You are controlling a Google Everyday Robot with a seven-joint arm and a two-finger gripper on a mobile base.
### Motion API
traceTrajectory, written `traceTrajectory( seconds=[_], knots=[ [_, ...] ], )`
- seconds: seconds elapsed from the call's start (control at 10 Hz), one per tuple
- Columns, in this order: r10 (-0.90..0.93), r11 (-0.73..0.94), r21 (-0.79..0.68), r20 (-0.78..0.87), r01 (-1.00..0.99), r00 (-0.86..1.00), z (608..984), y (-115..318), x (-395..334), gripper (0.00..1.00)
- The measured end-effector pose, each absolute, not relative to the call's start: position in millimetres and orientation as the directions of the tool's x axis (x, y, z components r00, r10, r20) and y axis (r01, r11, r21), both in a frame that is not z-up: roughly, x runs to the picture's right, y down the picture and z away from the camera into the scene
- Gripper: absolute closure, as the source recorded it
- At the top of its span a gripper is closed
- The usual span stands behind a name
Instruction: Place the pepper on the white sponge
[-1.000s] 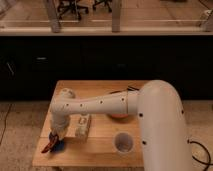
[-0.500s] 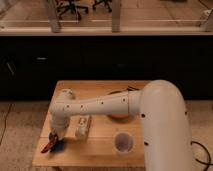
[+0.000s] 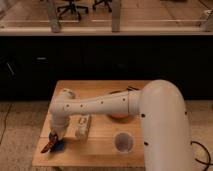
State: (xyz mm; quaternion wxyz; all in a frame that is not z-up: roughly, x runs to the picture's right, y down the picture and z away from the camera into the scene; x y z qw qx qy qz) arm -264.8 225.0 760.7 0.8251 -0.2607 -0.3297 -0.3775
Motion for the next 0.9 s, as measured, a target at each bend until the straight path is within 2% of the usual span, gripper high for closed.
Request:
traceTrajectory(
  seconds=[0.3,0.9],
  knots=[
    [-0.449,0.576,-0.184,0.743,0.797,0.496,760.5,225.8,-264.3,0.23],
    [-0.448,0.572,-0.185,0.746,0.799,0.493,760.0,226.5,-264.2,0.20]
  ],
)
